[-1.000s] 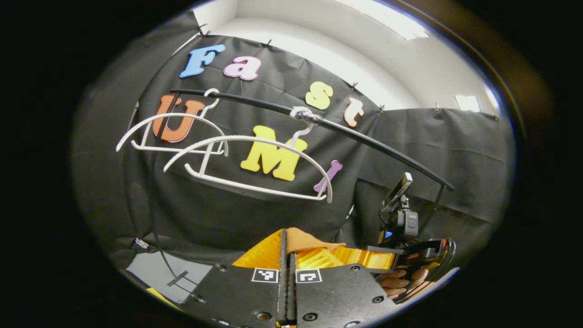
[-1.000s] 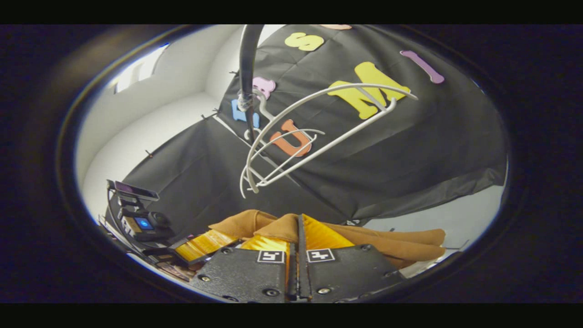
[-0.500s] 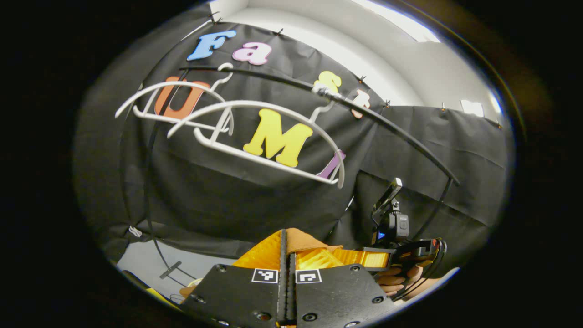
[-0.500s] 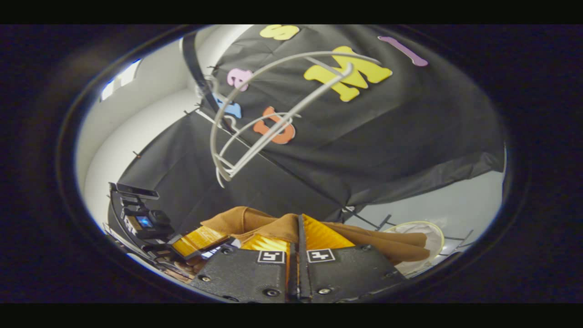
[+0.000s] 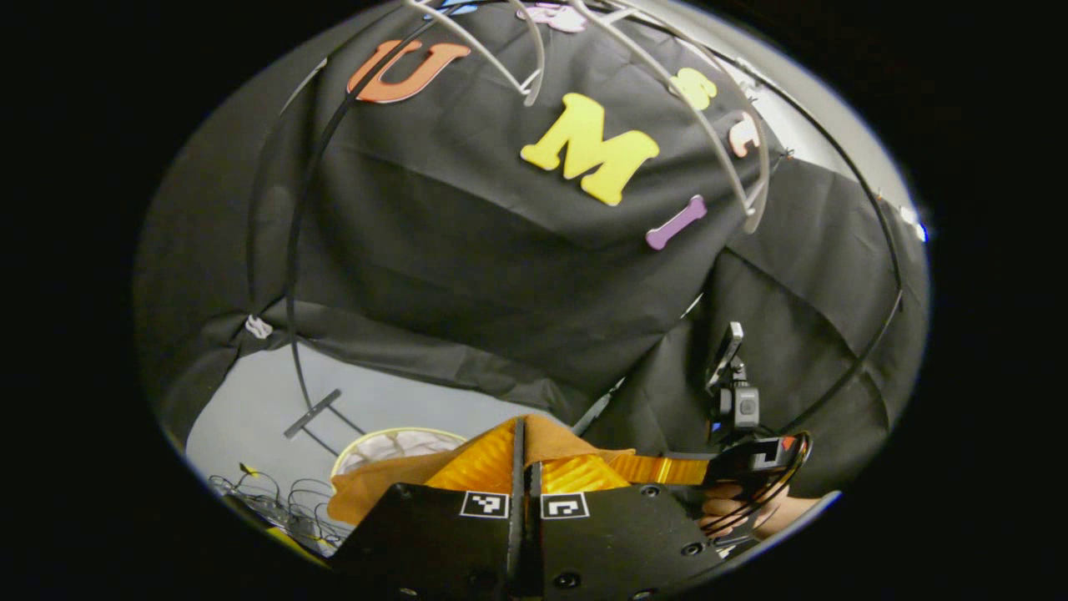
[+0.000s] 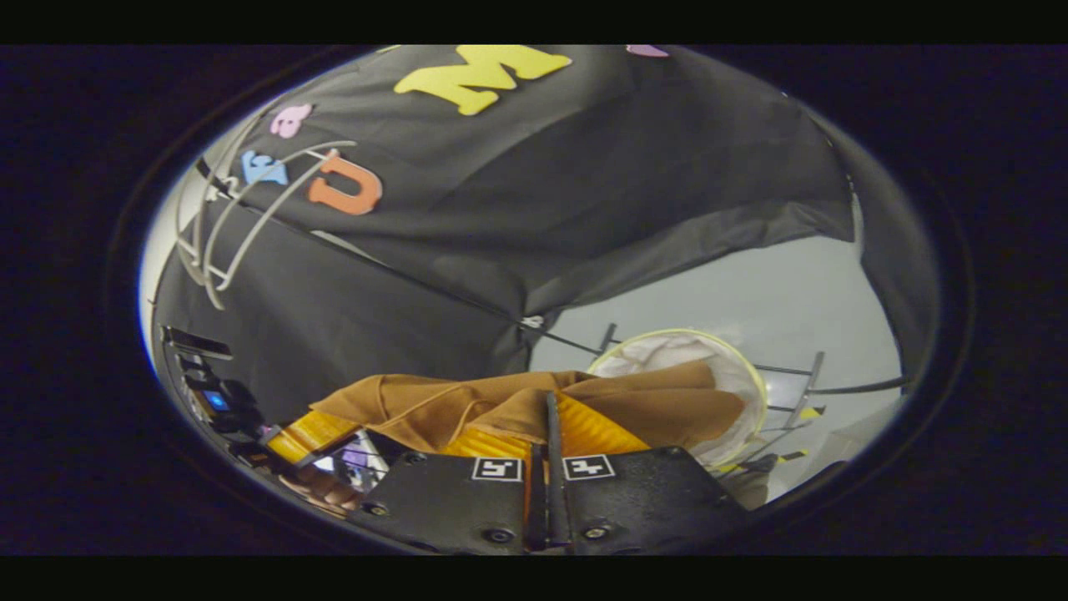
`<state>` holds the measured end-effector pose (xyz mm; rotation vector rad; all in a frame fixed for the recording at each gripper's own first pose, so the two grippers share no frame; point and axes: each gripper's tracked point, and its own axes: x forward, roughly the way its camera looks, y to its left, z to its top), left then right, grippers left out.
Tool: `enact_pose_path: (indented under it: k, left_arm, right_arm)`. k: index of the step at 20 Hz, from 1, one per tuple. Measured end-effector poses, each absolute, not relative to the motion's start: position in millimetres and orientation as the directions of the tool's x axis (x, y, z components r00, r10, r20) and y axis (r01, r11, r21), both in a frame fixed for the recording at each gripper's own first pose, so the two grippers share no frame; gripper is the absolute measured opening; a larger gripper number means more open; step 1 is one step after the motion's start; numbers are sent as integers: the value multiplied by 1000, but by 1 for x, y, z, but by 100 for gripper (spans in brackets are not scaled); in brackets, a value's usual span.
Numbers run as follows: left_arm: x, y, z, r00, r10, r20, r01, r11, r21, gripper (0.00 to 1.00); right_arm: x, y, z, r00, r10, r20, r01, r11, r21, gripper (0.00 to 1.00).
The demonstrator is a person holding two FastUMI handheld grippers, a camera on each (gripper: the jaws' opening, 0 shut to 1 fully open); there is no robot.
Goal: Grasp the clothes on the hanger with both hands and then place them into the laundry hamper below.
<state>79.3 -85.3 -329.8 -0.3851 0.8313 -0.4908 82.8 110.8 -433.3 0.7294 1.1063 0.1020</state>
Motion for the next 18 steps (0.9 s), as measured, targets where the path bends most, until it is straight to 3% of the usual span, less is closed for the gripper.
enact_pose_path:
  k: [1,3,4,5,6,7,8,11,12,13,14,17,18]
  left_arm:
    - [76,-91,-343,553,-531,-642,256,842,-475,0]
    - [64,-88,-377,485,-460,-744,235,888,-395,0]
    - [55,-84,-387,430,-417,-800,236,908,-346,0]
    - [49,-81,-392,415,-382,-826,241,921,-305,17]
    - [43,-80,-398,406,-363,-839,250,927,-281,18]
    - [41,-79,-402,392,-355,-849,260,928,-268,26]
    - [39,-79,-401,389,-341,-856,264,931,-251,26]
    - [35,-70,-402,394,-320,-862,266,937,-226,65]
    - [35,-70,-396,405,-313,-859,261,940,-219,78]
    - [35,-67,-390,414,-306,-857,255,943,-214,90]
    - [34,-66,-385,420,-303,-855,254,944,-209,82]
    - [40,-60,-366,463,-292,-837,264,947,-184,100]
    - [41,-59,-358,480,-296,-826,270,946,-182,95]
  right_arm:
    - [79,107,-444,442,394,-806,282,791,542,0]
    - [71,99,-465,373,321,-870,293,849,439,2]
    - [66,94,-468,345,296,-891,280,873,398,14]
    - [65,93,-470,343,278,-897,262,889,376,35]
    - [65,87,-471,343,250,-905,250,905,345,41]
    - [66,82,-468,347,223,-911,237,919,315,53]
    - [68,76,-465,354,196,-914,225,931,286,56]
    - [70,68,-446,393,152,-907,211,945,249,61]
    - [70,62,-440,408,133,-903,214,948,236,67]
    - [65,53,-433,424,108,-899,218,951,218,80]
    - [63,45,-425,443,81,-893,225,954,198,85]
    - [55,35,-383,523,31,-852,235,955,179,85]
    - [53,34,-368,555,18,-832,238,955,179,85]
